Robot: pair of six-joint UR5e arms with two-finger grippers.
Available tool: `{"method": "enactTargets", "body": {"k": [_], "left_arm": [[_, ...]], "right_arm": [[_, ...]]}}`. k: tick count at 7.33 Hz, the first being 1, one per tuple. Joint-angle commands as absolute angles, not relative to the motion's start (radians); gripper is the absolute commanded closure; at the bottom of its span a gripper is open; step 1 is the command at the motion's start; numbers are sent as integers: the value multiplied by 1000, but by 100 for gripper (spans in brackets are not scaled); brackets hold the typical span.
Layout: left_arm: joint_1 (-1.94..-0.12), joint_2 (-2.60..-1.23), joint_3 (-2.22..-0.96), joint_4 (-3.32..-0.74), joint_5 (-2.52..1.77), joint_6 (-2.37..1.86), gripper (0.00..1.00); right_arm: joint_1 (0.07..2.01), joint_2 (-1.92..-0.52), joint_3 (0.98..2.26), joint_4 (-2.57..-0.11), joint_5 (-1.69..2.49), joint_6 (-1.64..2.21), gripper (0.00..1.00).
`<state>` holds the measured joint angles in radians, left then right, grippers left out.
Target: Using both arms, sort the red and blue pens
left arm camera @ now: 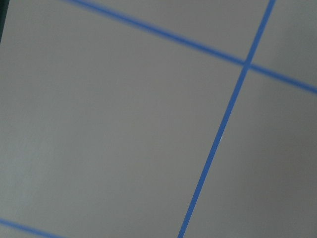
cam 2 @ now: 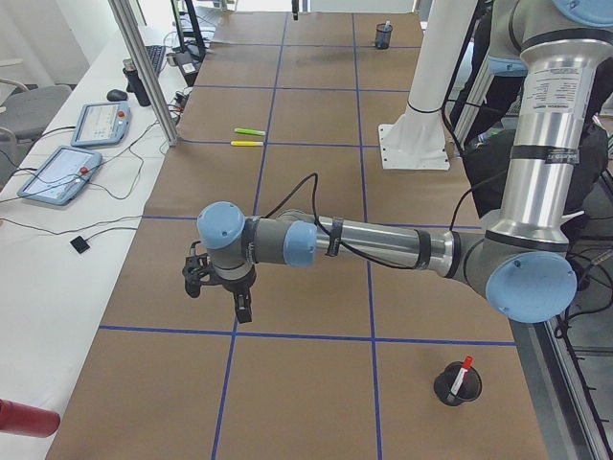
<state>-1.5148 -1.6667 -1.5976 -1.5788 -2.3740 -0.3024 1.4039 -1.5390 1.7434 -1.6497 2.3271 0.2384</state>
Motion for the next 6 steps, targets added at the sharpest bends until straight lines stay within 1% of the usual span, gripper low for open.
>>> {"method": "enactTargets", "body": {"k": [1,3,4,6], "left_arm": [[-1474,-1657,-1597,-1699,-2373,-328,0],[-1480,-1634,-1609,-1697,-2359,-325,0],[-1482,-1629,-1608,-1695,-2352,-308,0],[-1508,-1628,-1597,-1684,-2352,-195,0]], "right_arm": [[1405,-1548,1723,-1628,2322,239,0],[1428,-1548,1720,-1628,2269,238,0],[1472,-1551,1720,-1628,2255,226,0],[1534,-1609,1720,-1628,2264,184,0]]}}
